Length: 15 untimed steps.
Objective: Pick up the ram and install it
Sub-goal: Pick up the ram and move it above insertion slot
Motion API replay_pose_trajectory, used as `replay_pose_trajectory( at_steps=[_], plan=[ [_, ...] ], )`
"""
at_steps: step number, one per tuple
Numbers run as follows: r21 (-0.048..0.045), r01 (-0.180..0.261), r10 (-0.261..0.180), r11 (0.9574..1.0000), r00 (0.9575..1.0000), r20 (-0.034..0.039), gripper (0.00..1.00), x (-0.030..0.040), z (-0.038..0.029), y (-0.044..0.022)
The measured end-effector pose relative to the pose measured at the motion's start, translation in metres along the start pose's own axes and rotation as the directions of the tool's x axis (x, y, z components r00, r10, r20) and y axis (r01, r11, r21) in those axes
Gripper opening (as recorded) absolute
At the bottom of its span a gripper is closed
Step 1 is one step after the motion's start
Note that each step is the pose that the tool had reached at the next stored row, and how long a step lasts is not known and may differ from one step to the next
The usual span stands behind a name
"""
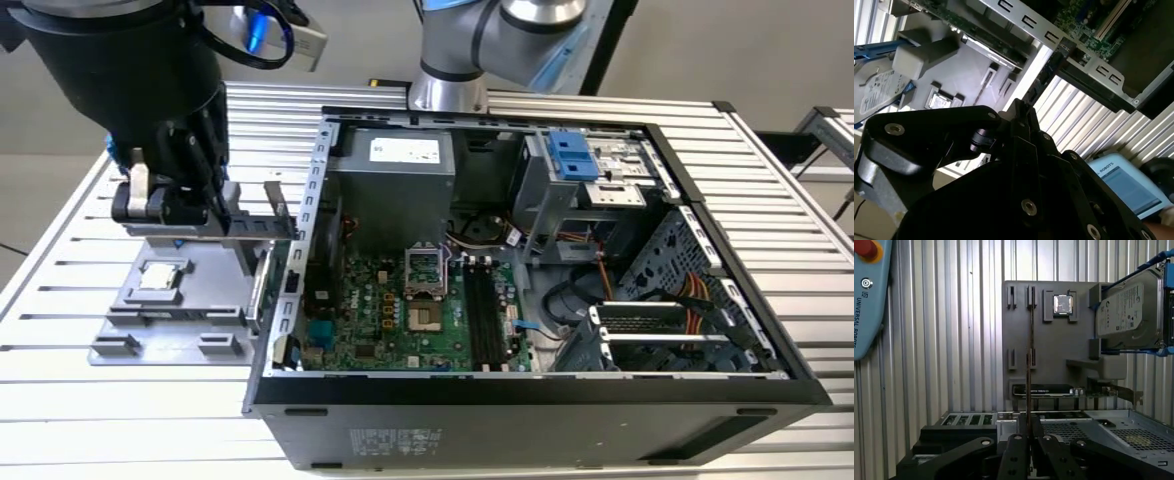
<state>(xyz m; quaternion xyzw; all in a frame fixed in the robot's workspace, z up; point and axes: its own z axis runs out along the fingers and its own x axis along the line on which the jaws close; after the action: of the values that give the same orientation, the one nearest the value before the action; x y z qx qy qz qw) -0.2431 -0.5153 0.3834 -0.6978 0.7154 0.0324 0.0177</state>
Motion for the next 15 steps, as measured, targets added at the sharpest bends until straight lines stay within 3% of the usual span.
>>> replay_pose_trajectory(
  at_steps=[15],
  plan=[
    [0.0000, 0.000, 0.000, 1.0000, 1.0000, 0.0000, 0.00, -0.0008, -0.0006, -0.0296]
  ],
)
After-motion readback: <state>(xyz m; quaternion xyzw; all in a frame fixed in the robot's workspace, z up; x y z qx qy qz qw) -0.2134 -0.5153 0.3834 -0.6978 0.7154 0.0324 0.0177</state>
